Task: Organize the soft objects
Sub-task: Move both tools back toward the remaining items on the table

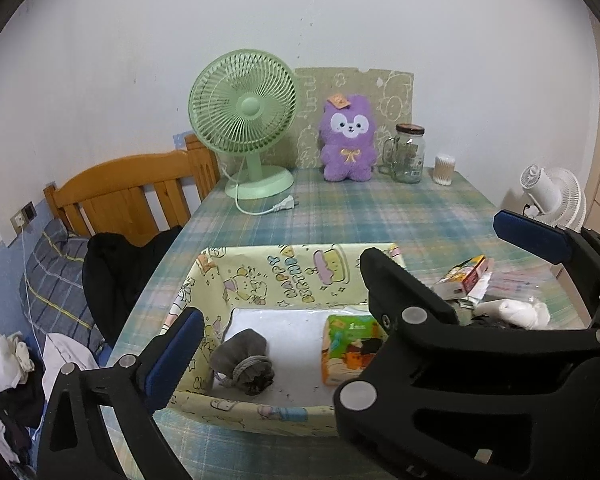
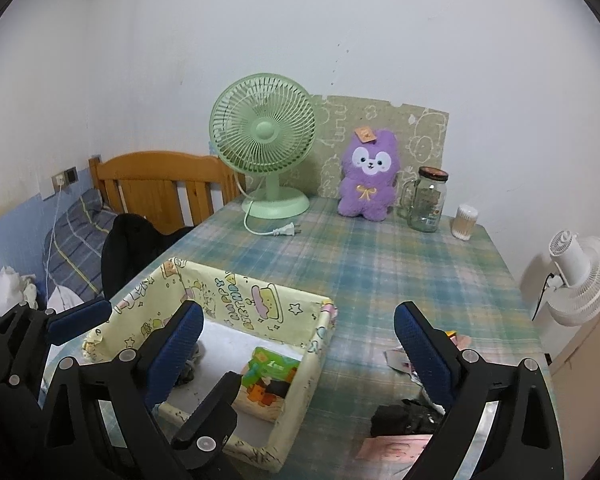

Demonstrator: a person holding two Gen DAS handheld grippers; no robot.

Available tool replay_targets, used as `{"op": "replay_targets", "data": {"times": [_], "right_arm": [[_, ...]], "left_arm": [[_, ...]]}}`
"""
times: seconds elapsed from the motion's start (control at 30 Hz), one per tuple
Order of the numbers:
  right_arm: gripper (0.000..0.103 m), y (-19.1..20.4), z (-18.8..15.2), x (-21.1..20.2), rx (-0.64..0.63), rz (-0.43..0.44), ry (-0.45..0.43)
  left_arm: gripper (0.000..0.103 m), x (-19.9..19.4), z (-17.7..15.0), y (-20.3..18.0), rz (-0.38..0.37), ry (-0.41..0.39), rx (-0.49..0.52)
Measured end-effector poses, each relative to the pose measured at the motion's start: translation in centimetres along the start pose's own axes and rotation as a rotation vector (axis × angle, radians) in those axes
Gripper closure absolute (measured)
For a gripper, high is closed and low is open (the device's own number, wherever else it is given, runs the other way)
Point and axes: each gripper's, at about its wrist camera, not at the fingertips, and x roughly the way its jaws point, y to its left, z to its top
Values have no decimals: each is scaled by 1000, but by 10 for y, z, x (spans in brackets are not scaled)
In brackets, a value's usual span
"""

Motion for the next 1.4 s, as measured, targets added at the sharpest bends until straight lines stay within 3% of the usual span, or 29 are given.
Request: {"op": "replay_targets", "data": {"times": [0.77, 1.07, 1.4], "right_arm": [[0, -53, -8, -55, 54, -53, -61], [0, -76, -15, -66, 69, -100, -81], [0, -107, -32, -60, 112, -101, -45]], "left_arm": [[2, -42, 3, -57, -38, -82, 25], [2, -43, 2, -81, -61, -104, 39], [2, -32, -5, -110, -75, -83, 27]]}}
